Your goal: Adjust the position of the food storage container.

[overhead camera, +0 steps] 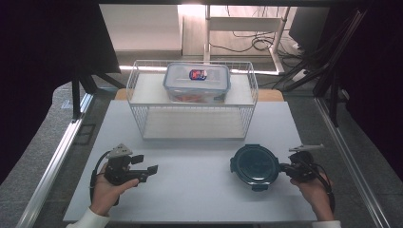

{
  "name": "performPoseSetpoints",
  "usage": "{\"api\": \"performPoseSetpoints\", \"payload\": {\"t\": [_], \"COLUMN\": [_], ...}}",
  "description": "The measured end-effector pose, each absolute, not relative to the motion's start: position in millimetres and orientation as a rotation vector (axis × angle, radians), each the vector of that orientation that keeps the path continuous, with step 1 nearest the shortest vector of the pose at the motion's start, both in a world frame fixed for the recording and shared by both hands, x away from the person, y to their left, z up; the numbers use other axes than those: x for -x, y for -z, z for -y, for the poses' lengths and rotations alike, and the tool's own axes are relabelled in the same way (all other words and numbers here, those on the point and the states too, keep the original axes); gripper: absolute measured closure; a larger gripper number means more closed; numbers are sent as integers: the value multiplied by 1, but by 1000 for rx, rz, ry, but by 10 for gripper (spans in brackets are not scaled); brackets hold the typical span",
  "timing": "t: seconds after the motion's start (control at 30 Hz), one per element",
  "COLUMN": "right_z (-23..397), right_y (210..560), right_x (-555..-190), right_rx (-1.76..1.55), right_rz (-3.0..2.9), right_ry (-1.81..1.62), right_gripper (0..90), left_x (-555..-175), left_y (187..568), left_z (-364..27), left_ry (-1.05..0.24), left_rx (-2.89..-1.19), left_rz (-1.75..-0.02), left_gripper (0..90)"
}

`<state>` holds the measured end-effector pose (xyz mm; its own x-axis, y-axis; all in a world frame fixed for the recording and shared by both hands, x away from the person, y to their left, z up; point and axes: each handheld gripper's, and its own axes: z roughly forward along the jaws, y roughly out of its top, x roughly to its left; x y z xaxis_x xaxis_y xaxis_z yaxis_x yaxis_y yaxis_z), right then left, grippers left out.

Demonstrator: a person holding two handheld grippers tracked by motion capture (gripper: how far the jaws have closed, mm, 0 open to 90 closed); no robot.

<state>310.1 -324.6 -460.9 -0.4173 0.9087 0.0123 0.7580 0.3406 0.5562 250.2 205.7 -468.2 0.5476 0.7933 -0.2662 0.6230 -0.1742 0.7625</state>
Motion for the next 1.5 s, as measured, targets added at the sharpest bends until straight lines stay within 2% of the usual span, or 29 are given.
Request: {"api": "performPoseSetpoints", "payload": {"t": [0.6,1.5], "right_z": [296,209], "right_y": [460,465], "right_x": [-306,-311], "right_rx": [-1445,-1242], "right_rz": [-2345,-2491], "right_ry": [-747,-801], "right_gripper": [893,893], "left_x": [-250,-252], "left_y": [467,467], "left_z": [-207,-214], "left_ry": [-258,-248], "left_rx": [-1869,-1856], "left_rz": [-1166,-1189], "left_gripper": [254,254]}}
